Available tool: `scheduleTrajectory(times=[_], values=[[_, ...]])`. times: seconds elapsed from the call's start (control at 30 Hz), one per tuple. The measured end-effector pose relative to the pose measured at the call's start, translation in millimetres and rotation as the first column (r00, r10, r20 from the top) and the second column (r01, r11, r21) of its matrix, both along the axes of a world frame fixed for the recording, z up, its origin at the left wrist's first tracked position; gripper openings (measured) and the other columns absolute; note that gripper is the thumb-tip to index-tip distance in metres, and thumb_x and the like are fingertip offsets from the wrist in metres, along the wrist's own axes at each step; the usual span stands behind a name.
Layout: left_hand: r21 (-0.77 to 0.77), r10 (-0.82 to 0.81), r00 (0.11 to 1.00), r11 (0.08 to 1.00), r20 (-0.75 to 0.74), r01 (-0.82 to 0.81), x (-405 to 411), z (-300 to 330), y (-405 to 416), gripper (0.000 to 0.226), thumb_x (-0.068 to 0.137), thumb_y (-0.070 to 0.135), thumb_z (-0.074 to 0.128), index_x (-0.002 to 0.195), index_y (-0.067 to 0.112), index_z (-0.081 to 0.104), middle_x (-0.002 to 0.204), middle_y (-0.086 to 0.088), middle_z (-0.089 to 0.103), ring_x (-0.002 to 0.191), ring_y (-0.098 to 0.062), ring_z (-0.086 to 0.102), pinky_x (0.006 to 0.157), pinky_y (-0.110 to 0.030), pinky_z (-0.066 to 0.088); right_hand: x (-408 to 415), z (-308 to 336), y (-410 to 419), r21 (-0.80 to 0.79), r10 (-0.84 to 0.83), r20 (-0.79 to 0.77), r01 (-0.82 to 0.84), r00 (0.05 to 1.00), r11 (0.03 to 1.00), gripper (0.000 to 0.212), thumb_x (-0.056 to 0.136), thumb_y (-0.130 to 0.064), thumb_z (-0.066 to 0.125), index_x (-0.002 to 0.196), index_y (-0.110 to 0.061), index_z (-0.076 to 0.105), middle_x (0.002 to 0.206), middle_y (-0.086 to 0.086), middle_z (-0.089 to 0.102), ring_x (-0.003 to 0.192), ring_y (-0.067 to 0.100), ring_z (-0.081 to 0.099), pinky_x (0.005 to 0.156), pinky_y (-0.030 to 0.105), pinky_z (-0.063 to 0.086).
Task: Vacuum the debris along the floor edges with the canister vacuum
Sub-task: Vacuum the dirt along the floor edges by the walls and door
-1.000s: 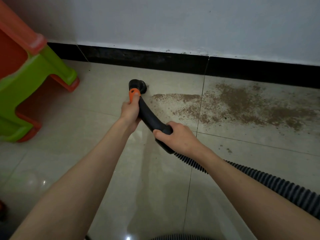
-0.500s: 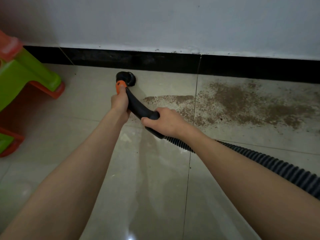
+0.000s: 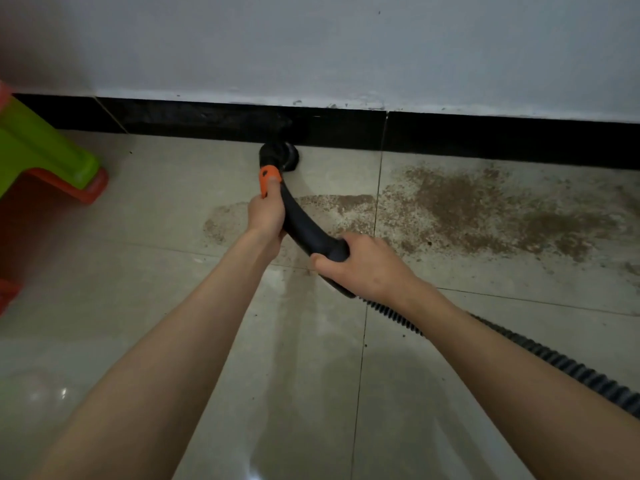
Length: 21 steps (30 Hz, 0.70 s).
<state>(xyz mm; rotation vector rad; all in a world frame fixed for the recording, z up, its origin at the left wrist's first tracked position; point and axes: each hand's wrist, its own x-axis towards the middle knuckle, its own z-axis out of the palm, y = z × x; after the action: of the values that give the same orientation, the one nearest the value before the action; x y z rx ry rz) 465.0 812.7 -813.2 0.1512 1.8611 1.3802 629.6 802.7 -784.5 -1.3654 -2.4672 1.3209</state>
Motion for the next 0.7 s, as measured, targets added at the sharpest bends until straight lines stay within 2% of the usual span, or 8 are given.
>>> scheduleTrajectory(times=[0.13,0.27,0.5,0.7], values=[[0.030,0.031,0.999,0.999,0.018,-0.031,-12.2,10.1,12.1,0.062,0.096,0.050,0.045,0.135,0.001,0.041,0.118,-0.013,0.056,0.102,-0.024,0.055,0.082,-0.033,0.048,-13.9,6.6,16.7,0.002,-0.002,0.011,0.002,1.000,1.000,0.040,0.083,-0.056,0.058,0.097,-0.019,0.055,0.084,0.000,0.061,0.076,0.019,0.061,0.064,0.032,0.050],[0.012,-0.026,1.000,1.000,0.008,0.026,3.1,8.5,16.0,0.062,0.096,0.051,0.044,0.134,0.002,0.042,0.116,-0.012,0.056,0.101,-0.024,0.055,0.079,-0.032,0.047,1.8,0.3,12.2,-0.038,-0.050,-0.009,0.049,0.999,0.998,0.034,0.084,-0.054,0.059,0.090,-0.021,0.054,0.081,0.000,0.061,0.075,0.020,0.061,0.062,0.032,0.049],[0.011,-0.155,0.988,0.988,0.024,0.154,58.0,11.2,29.2,0.062,0.098,0.048,0.041,0.136,0.000,0.040,0.125,-0.015,0.055,0.111,-0.028,0.055,0.084,-0.033,0.048,56.2,5.7,4.6,-0.057,-0.174,-0.059,0.171,0.983,0.984,0.029,0.087,-0.049,0.060,0.080,-0.022,0.052,0.073,-0.002,0.059,0.066,0.015,0.058,0.056,0.029,0.042],[0.006,-0.247,0.967,0.969,0.055,0.247,91.1,19.4,34.9,0.058,0.098,0.045,0.042,0.133,-0.001,0.042,0.118,-0.012,0.057,0.103,-0.026,0.057,0.081,-0.033,0.048,86.1,12.2,1.9,-0.065,-0.216,-0.050,0.213,0.975,0.975,0.026,0.089,-0.047,0.058,0.078,-0.025,0.050,0.072,-0.003,0.058,0.066,0.013,0.056,0.055,0.026,0.037]])
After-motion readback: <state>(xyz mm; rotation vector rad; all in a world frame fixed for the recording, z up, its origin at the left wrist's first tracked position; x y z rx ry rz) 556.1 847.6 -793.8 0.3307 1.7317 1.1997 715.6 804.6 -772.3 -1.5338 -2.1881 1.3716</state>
